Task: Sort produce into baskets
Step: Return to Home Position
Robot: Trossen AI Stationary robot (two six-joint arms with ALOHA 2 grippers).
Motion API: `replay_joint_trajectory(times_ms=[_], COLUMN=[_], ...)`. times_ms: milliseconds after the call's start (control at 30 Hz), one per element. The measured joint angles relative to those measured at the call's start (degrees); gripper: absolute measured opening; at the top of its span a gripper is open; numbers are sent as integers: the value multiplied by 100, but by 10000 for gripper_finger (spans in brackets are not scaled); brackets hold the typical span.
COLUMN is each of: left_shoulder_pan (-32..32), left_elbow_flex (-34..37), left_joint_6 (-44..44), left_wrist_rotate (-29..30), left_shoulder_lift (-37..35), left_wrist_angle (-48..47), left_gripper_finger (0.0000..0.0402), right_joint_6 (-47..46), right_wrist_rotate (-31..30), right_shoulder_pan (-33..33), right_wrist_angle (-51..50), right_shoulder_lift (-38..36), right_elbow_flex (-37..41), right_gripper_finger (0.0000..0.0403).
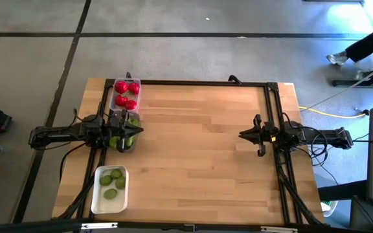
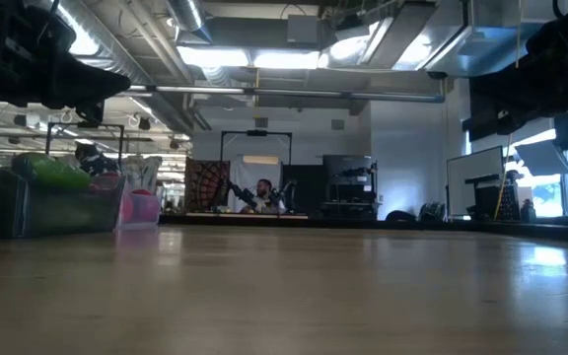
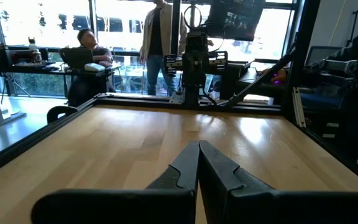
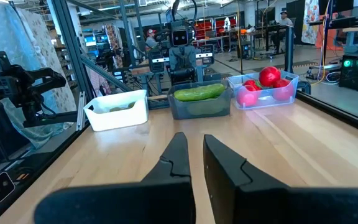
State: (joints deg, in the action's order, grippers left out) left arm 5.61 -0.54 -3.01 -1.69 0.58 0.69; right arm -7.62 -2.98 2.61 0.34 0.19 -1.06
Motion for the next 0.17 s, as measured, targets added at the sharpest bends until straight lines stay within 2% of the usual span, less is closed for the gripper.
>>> replay_joint_trajectory(times_ms=[167], left_shoulder_pan=[0], left_elbow_flex=[0], left_joint_6=[-2], left_wrist_rotate=[0], left_shoulder_lift=[0], left_wrist_angle=[0], left_gripper_finger=[5], right_joint_6=[0], right_wrist_rotate=[0], right_shoulder_pan=[0], right_wrist_angle=[0], right_shoulder_lift=[-1], right_elbow_flex=[0], right_gripper_finger=[21])
